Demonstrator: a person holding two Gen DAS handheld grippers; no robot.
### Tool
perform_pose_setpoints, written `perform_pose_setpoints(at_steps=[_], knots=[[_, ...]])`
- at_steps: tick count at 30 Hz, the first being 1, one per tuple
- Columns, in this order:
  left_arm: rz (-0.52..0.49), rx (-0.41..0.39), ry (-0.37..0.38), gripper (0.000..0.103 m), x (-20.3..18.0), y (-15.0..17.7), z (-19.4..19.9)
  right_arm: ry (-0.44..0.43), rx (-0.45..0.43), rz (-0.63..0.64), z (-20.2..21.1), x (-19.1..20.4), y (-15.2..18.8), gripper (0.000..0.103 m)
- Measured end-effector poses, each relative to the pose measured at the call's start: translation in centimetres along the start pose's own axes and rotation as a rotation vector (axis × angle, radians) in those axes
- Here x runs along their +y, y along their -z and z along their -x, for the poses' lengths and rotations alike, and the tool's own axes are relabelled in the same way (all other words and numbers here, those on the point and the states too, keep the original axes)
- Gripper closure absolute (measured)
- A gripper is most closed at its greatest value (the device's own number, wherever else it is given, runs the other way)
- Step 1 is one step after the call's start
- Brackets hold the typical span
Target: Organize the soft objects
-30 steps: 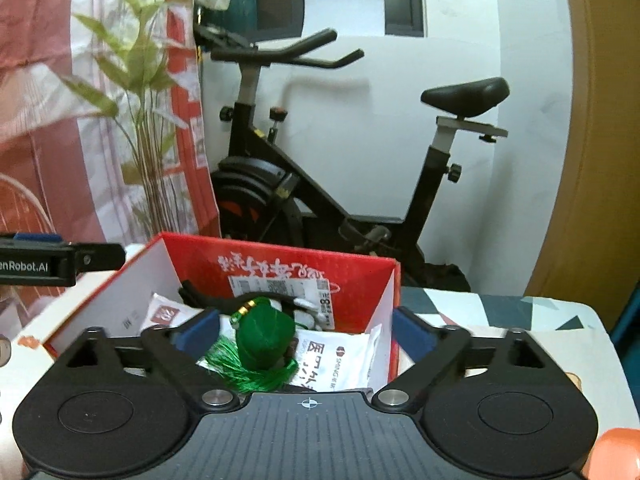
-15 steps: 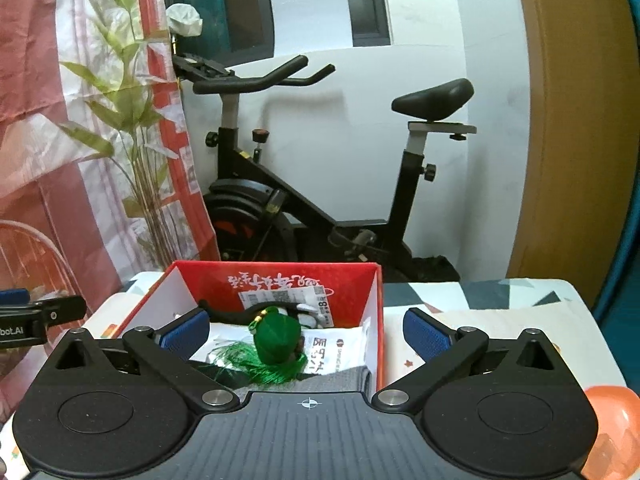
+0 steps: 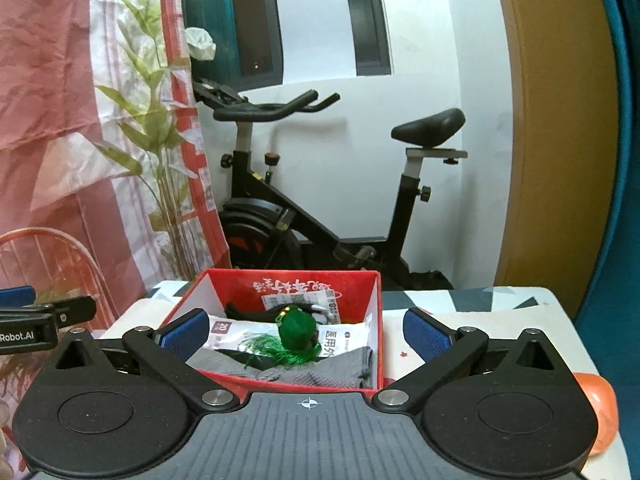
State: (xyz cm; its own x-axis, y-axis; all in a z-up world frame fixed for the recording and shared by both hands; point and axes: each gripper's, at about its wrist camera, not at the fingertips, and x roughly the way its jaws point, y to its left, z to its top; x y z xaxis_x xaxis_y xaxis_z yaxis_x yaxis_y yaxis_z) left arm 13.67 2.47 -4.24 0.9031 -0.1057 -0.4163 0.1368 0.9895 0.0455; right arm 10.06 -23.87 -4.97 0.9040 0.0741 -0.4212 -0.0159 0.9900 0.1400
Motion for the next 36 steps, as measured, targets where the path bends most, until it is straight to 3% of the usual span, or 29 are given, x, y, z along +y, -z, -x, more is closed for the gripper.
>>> perform_pose_setpoints(at_steps=[19, 36], knots=[[-0.027, -0.119, -0.010, 0.000, -0.2, 1.4, 10.4, 0.037, -0.093, 0.041, 11.8, 3.2, 1.4, 0.000], [-0.066, -0.220, -0.016, 0.000, -2.1, 0.1, 15.4, 0.076, -0.152, 0.018, 15.4, 2.0, 1.0, 0.000]])
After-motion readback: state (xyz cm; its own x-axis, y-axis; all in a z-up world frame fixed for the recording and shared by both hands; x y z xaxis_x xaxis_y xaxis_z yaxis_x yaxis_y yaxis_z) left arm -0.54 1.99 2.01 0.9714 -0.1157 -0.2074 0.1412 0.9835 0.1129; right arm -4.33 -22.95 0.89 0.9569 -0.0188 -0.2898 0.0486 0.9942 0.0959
